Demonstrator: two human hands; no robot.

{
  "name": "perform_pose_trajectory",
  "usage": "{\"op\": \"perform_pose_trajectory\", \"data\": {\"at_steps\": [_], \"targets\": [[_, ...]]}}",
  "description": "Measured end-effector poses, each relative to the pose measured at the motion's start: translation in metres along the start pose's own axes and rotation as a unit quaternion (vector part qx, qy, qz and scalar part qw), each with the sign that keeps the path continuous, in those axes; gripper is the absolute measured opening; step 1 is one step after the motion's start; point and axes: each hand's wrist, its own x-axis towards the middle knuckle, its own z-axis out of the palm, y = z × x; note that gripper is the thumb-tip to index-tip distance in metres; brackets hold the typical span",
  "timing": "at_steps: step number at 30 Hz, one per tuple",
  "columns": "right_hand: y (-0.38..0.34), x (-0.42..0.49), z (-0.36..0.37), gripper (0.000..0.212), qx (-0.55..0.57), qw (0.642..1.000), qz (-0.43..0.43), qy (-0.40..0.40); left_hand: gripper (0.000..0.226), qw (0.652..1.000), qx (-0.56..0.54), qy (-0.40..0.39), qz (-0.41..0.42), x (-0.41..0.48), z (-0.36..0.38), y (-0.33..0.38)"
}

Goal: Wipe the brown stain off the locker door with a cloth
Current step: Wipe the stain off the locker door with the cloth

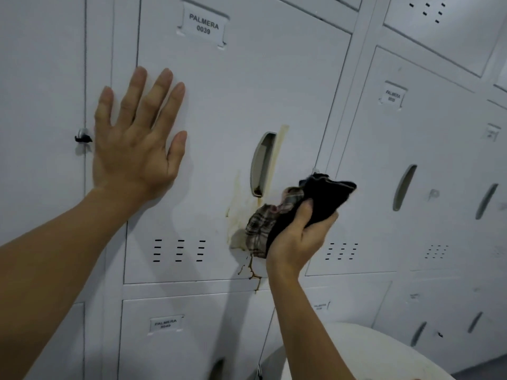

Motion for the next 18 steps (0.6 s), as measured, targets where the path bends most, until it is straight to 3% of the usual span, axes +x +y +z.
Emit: {"op": "perform_pose_trajectory", "data": {"at_steps": [2, 4, 6, 13, 16, 18], "targets": [[0.006, -0.004, 0.002, 0.031, -0.109, 0.983, -0.109, -0.095, 0.062, 1.000, -0.002, -0.006, 0.001, 0.001, -0.001, 0.001], [0.017, -0.005, 0.004, 0.037, -0.221, 0.925, -0.246, -0.186, 0.062, 1.000, -0.008, -0.011, 0.000, 0.001, -0.002, 0.001], [0.024, -0.004, 0.005, 0.039, -0.312, 0.858, -0.343, -0.218, 0.063, 1.000, -0.011, -0.014, -0.001, 0.001, -0.002, 0.001], [0.026, 0.002, 0.002, 0.035, -0.464, 0.731, -0.469, -0.174, 0.063, 1.000, -0.014, -0.019, 0.008, 0.001, -0.002, 0.000], [0.025, 0.010, 0.006, 0.033, -0.473, 0.707, -0.496, -0.177, 0.063, 1.000, -0.016, -0.020, 0.010, 0.002, -0.003, -0.001], [0.026, 0.012, 0.008, 0.032, -0.467, 0.711, -0.497, -0.174, 0.064, 1.000, -0.016, -0.021, 0.009, 0.002, -0.003, -0.001]]}}
